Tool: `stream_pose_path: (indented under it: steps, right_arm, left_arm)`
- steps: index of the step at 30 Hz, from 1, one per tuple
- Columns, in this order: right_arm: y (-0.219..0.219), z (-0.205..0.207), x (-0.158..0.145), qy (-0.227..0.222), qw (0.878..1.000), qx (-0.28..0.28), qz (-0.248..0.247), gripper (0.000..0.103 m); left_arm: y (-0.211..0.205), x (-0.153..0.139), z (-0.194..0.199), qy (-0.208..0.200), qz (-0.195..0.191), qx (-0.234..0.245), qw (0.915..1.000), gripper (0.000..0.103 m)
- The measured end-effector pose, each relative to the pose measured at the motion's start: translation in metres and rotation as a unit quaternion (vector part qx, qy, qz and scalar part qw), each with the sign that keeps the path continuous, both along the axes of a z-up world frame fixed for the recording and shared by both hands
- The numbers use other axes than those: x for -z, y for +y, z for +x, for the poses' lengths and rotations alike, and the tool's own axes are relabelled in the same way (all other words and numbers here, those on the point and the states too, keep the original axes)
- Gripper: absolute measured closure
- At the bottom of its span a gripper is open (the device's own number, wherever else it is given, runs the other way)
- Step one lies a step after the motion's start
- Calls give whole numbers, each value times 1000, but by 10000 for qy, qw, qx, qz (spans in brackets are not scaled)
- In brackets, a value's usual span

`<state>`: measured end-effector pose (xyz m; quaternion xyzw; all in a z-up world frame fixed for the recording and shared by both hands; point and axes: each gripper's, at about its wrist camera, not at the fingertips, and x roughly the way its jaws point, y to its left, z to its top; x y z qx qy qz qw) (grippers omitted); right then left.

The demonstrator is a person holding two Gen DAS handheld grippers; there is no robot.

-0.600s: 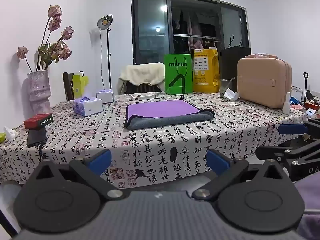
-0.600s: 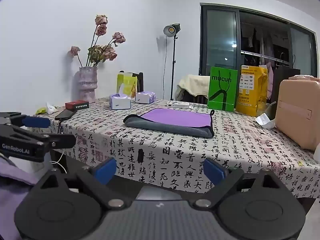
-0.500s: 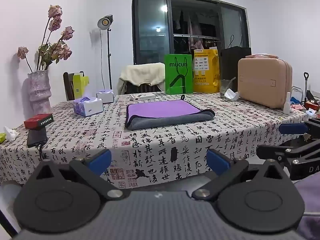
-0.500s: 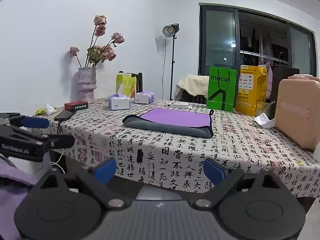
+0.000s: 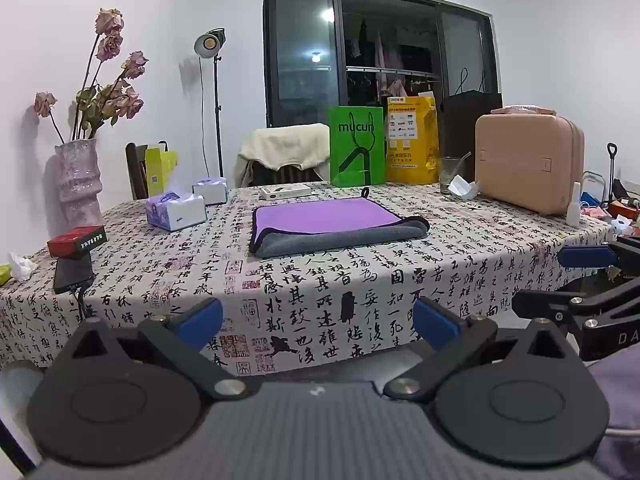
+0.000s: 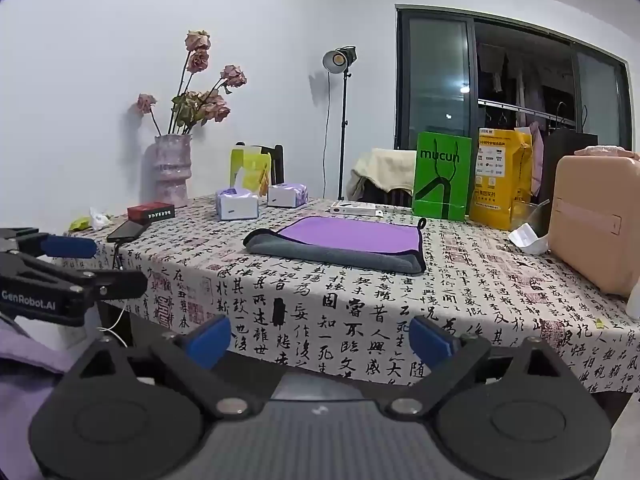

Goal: Fold towel

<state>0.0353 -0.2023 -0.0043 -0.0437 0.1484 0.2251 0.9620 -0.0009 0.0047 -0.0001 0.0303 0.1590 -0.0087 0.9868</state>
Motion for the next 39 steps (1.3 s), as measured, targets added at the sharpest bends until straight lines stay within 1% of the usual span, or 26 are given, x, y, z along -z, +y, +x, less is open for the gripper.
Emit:
stream_pose_path:
  steps: [15,19,39]
  right_arm:
    - [0,3,2,142,9999,-21,69,7]
    - [-1,5,4,191,9998,-25,96,2]
    - [-1,5,4,194,9998,-23,99,2]
  left_arm:
    - [-2,4,3,134,83,-1,9999,0]
    - [-1,4,4,156,91,2,9998,0]
    - [-1,5,4,203,93,-11,9998,0]
